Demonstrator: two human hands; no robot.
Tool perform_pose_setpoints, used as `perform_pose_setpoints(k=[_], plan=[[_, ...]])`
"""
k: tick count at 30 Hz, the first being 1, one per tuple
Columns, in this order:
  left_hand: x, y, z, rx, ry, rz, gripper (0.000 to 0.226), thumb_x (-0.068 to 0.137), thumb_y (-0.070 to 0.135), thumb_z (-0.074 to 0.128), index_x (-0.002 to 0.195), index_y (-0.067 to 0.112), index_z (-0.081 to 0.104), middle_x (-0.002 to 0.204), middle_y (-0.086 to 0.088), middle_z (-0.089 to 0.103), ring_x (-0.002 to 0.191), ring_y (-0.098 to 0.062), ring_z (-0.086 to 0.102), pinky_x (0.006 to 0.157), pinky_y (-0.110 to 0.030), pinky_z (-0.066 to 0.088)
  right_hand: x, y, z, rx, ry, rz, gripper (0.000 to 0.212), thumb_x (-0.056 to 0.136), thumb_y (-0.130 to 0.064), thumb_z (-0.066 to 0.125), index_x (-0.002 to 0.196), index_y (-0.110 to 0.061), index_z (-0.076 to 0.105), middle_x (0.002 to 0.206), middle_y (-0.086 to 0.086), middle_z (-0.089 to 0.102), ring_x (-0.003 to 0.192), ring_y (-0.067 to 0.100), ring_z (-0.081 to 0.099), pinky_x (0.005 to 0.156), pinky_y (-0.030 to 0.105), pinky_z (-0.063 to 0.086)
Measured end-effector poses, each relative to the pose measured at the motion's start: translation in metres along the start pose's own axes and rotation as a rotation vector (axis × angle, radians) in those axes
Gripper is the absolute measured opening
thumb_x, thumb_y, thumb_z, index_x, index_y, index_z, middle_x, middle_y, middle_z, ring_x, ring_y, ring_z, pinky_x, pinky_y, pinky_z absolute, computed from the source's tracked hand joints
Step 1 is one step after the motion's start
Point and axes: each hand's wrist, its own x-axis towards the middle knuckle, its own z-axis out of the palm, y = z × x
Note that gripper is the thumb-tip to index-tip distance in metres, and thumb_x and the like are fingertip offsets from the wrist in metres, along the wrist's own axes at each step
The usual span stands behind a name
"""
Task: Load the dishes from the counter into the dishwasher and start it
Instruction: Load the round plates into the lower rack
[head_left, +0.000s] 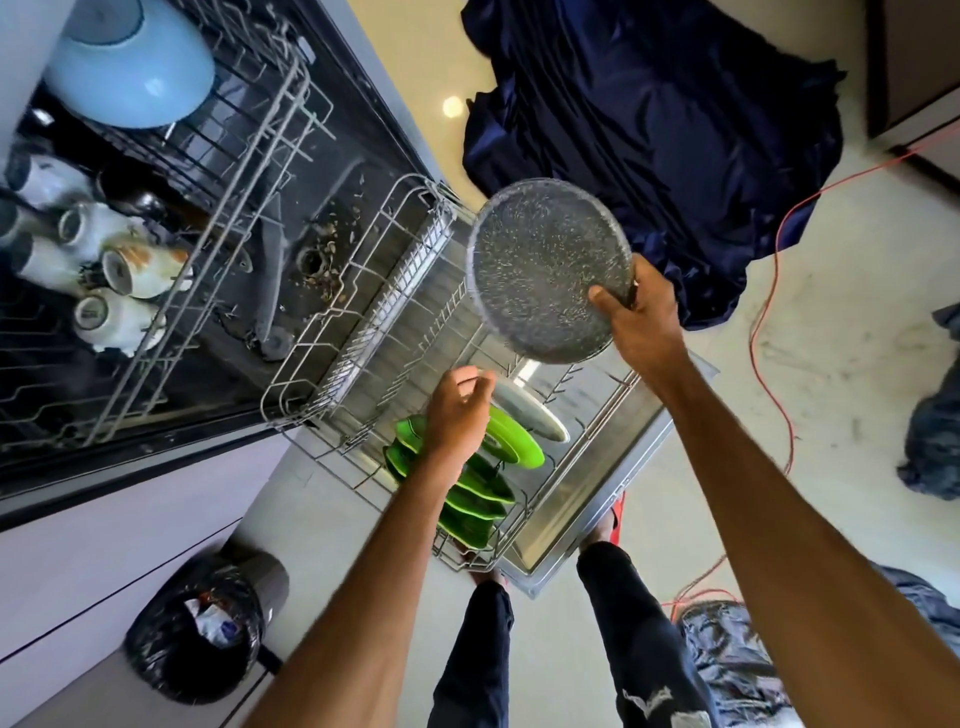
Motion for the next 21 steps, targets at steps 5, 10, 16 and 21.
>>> perform_pose_setpoints(k=[5,10,16,21], plan=[[0.006,-0.025,0.027,0.739,-0.026,0.446,0.052,0.092,0.005,0.057,0.142,0.013,0.048,0.136,-0.005,0.058,0.126,-0.021,0.053,0.105,-0.032,0.045,0.0,0.025,0.005,-0.442,-0.059,-0.098,0.017,0.095,-0.015,0.063,0.111,-0.02,0.066,0.091,-0.001,0.07,0.078,0.018,0.066,0.065,0.024,0.051],[0.017,-0.033,0.052,1.354,-0.273,0.558,0.088,0.092,0.015,0.063,0.161,0.016,0.009,0.168,-0.009,0.005,0.145,-0.027,0.029,0.113,-0.045,0.037,-0.02,0.046,0.016,-0.54,-0.151,-0.144,0.024,0.097,-0.008,0.062,0.115,-0.021,0.069,0.086,-0.001,0.07,0.065,0.011,0.064,0.051,0.015,0.043],[0.009,-0.047,0.047,1.501,-0.275,0.534,0.072,0.095,0.016,0.06,0.156,0.012,0.023,0.165,-0.013,0.021,0.146,-0.028,0.029,0.117,-0.044,0.033,-0.032,0.044,0.022,-0.479,-0.147,-0.281,0.021,0.097,-0.005,0.061,0.114,-0.014,0.068,0.079,-0.001,0.067,0.059,0.01,0.062,0.051,0.026,0.051],[0.004,-0.06,0.04,1.38,-0.287,0.492,0.084,0.093,0.009,0.06,0.159,0.01,0.008,0.168,-0.013,0.004,0.151,-0.027,0.023,0.121,-0.044,0.029,-0.03,0.053,0.045,-0.515,-0.235,-0.229,0.034,0.099,-0.01,0.059,0.13,-0.022,0.064,0.091,0.005,0.075,0.066,0.019,0.067,0.062,0.035,0.059]])
